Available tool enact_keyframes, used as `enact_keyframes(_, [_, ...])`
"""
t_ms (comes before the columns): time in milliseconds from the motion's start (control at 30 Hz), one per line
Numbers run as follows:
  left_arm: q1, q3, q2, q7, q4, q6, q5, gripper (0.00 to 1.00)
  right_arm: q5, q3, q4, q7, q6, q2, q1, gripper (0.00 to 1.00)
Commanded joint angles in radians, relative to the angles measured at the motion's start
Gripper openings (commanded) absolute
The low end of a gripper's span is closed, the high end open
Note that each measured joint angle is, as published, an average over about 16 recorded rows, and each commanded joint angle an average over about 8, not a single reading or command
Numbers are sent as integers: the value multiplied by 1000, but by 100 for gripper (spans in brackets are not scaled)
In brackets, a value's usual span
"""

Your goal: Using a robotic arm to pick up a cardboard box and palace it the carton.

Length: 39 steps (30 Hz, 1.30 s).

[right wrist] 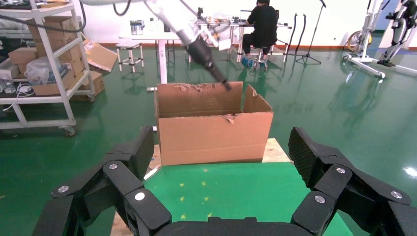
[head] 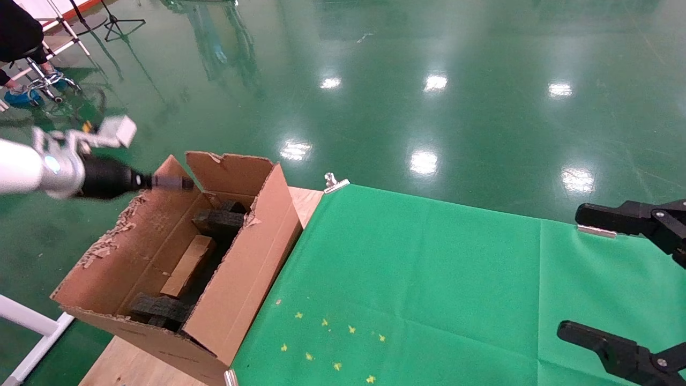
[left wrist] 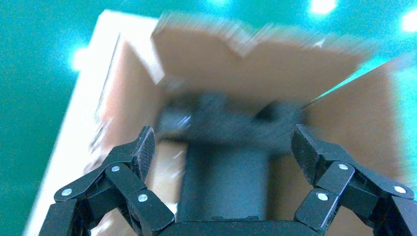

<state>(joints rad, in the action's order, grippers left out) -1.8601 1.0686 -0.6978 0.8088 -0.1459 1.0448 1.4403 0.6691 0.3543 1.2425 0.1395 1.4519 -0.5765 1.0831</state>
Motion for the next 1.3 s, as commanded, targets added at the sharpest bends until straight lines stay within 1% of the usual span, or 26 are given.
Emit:
enact_keyframes(33, [-38, -14, 22, 3, -30, 37, -20, 100, 0, 0, 0, 0, 0, 0, 0, 100])
enact_keyframes(167, [-71, -54, 71, 48, -114, 131, -89, 100, 0, 0, 0, 0, 0, 0, 0, 100])
enact_keyframes(300, [-72, -91, 116, 104, -211, 206, -161, 100, 0, 0, 0, 0, 0, 0, 0, 100])
enact_keyframes(533, [-12, -143, 178, 219, -386, 282, -302, 100, 0, 0, 0, 0, 0, 0, 0, 100])
enact_keyframes(733, [47, -178, 202, 290, -462, 332, -416, 100, 0, 0, 0, 0, 0, 0, 0, 100])
enact_keyframes(867, [60, -186, 206, 301, -479, 347, -442, 100, 0, 0, 0, 0, 0, 0, 0, 100])
enact_keyframes(1033, [63, -189, 203, 286, -475, 341, -435, 100, 0, 0, 0, 0, 0, 0, 0, 100])
enact_keyframes(1167, [91, -212, 199, 250, -502, 345, -446, 100, 0, 0, 0, 0, 0, 0, 0, 100])
enact_keyframes(1300, [137, -250, 191, 192, -544, 352, -463, 100, 0, 0, 0, 0, 0, 0, 0, 100])
